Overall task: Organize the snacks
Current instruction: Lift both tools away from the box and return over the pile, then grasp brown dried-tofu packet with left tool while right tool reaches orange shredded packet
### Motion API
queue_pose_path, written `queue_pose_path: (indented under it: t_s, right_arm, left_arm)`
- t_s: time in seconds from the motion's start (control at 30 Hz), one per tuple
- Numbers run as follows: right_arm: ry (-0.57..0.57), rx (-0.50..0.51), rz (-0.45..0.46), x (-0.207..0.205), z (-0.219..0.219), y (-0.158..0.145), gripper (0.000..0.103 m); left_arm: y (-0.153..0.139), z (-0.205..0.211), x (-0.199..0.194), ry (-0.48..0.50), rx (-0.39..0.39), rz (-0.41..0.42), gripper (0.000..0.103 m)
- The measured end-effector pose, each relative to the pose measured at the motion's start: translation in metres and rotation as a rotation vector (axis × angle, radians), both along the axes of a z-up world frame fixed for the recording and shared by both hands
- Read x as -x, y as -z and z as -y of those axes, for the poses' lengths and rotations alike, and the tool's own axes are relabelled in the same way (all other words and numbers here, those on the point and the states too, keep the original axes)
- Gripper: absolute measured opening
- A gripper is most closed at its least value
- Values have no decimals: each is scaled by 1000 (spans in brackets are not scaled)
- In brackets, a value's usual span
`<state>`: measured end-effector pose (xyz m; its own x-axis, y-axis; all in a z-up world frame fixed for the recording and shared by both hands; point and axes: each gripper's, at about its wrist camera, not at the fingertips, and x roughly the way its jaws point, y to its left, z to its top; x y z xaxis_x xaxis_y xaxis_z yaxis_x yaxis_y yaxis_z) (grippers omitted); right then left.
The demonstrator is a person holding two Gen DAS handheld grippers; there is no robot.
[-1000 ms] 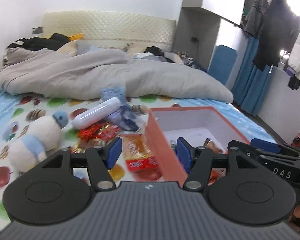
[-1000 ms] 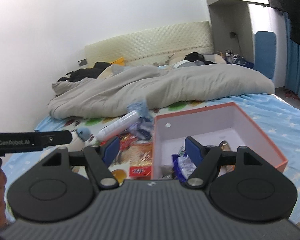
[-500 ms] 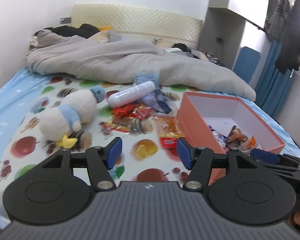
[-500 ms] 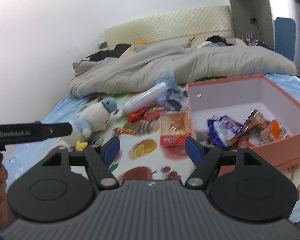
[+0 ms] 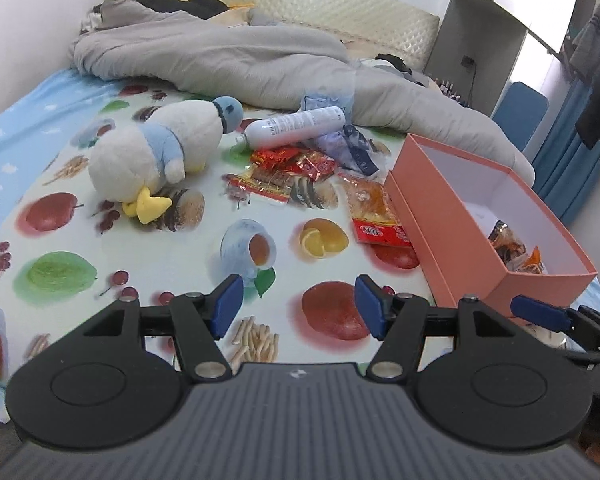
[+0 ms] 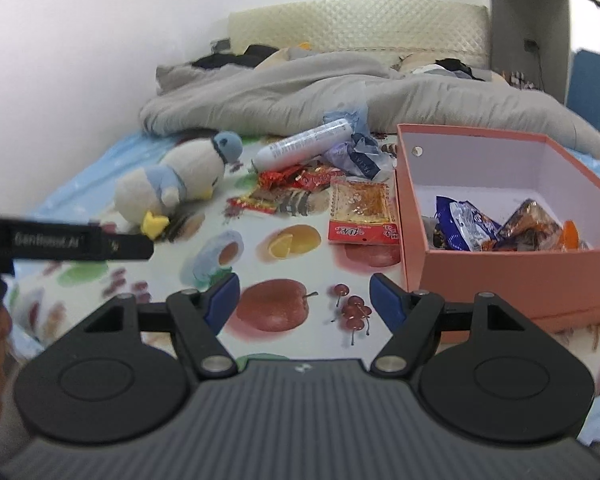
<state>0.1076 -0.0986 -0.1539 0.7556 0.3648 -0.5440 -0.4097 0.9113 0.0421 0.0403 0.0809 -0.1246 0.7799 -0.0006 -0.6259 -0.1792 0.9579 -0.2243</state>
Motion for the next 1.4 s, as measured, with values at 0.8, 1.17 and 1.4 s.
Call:
queue_pose_path:
  t_s: [0.8, 1.17, 1.4]
  right_arm:
    - [-10, 392, 21, -129, -80, 70, 65]
    - [13, 522, 143, -170, -106, 101, 65]
    - [9, 516, 112, -183, -112, 109, 59]
  left_arm:
    - [83, -37, -202, 73, -161, -151, 92]
    - [106, -48, -295, 104, -198, -200, 95]
    - [116, -54, -327, 101, -225, -204, 96]
